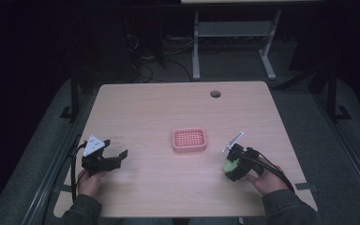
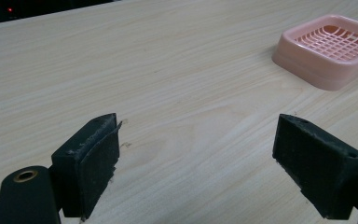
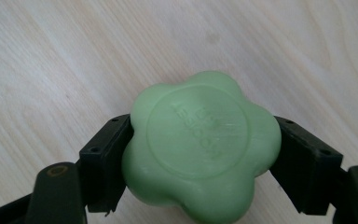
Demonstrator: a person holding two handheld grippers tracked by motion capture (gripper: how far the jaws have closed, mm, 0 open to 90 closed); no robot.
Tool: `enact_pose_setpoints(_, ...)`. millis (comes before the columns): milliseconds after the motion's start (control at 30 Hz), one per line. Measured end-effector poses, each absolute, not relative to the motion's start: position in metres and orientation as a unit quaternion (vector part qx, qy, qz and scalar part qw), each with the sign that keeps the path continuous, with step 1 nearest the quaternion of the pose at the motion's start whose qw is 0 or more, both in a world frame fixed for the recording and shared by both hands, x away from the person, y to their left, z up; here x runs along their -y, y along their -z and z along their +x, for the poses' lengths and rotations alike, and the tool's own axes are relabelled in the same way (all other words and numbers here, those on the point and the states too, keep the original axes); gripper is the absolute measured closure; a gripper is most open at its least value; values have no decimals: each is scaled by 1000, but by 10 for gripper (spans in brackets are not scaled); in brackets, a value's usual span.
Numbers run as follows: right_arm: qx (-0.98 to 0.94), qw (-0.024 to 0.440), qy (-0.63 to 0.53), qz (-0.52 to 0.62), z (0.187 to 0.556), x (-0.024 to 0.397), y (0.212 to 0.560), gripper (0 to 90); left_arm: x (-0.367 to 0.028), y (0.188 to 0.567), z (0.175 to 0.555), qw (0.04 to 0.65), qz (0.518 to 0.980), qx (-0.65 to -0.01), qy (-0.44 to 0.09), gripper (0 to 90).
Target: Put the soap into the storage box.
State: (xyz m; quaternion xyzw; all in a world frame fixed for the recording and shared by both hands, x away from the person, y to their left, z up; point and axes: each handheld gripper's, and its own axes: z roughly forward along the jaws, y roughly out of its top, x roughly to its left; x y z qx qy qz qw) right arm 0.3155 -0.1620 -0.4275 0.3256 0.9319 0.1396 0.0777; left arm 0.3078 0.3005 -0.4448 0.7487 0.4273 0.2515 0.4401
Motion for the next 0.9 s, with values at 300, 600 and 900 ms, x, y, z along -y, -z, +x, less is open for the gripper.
enact_pose_setpoints(300, -934, 73, -155, 312, 326, 152, 419, 257, -300, 445, 308, 439, 750, -427, -251, 140)
enact_pose_setpoints(600, -936, 72, -159, 306, 336, 146, 409, 257, -300, 444, 308, 438, 751, -426, -250, 140)
enact_pose_setpoints(900, -938, 69, -164, 298, 348, 141, 400, 257, -300, 444, 308, 438, 752, -424, -250, 140)
